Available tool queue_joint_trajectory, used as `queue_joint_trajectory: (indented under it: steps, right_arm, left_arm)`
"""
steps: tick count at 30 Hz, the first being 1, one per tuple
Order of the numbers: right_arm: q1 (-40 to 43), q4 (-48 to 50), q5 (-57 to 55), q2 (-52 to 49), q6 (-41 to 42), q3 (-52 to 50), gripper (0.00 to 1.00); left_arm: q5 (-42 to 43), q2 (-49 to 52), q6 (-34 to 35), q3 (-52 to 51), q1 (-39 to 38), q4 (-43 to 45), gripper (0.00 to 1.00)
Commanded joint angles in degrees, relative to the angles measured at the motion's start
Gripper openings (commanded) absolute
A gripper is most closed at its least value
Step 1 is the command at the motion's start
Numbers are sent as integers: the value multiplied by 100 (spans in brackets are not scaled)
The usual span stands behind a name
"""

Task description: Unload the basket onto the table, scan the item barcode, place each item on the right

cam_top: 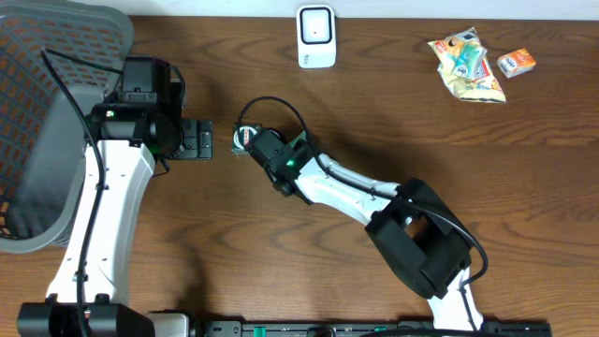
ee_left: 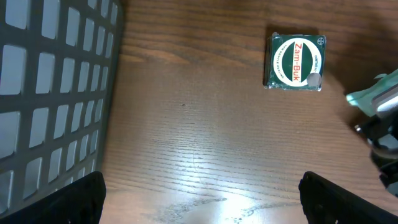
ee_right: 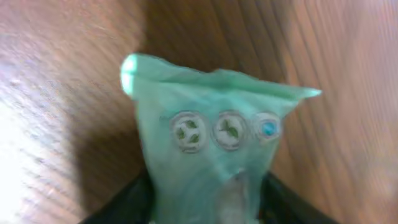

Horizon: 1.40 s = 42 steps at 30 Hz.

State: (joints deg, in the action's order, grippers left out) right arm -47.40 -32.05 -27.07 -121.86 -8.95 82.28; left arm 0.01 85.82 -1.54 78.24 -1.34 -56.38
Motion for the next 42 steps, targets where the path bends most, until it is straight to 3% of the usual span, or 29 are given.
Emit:
queue_joint_trajectory:
  steps: [1,3,10,13,20,27,32,34,42]
  right_arm:
    - [254,-4,380,-44,90,-155,31]
    - [361,-15,588,-28,260,-111,19]
    - [726,-643,1290,216,422,520,15]
    - [1049,-911,2708,435,420,898,9]
    - [2131,-831,7154,476,413,1045,13]
    - [2909,-844,9680,-140,420,769,14]
    - [3158,-866,10052,-590,562,518,17]
    - [3287,-866,9910,-734,669,505,24]
    - [3753,-935,7799,-817,1403,505,32]
  left_arm:
    - [-52,33,-37,-39,-2,-7,98]
    - [-52,33,-37,-39,-2,-7,97]
    - [-52,33,-35,-39,-2,-7,98]
    - [-52,33,-37,-39,-2,-4,98]
    - [-52,33,-35,-39,-2,-7,98]
    - [-52,33,-37,-39,-2,-7,98]
    - [-52,33,-37,-39,-2,-7,98]
    - [-52,33,-37,-39,-2,-7,98]
    - [-52,33,-37,-39,-2,-7,98]
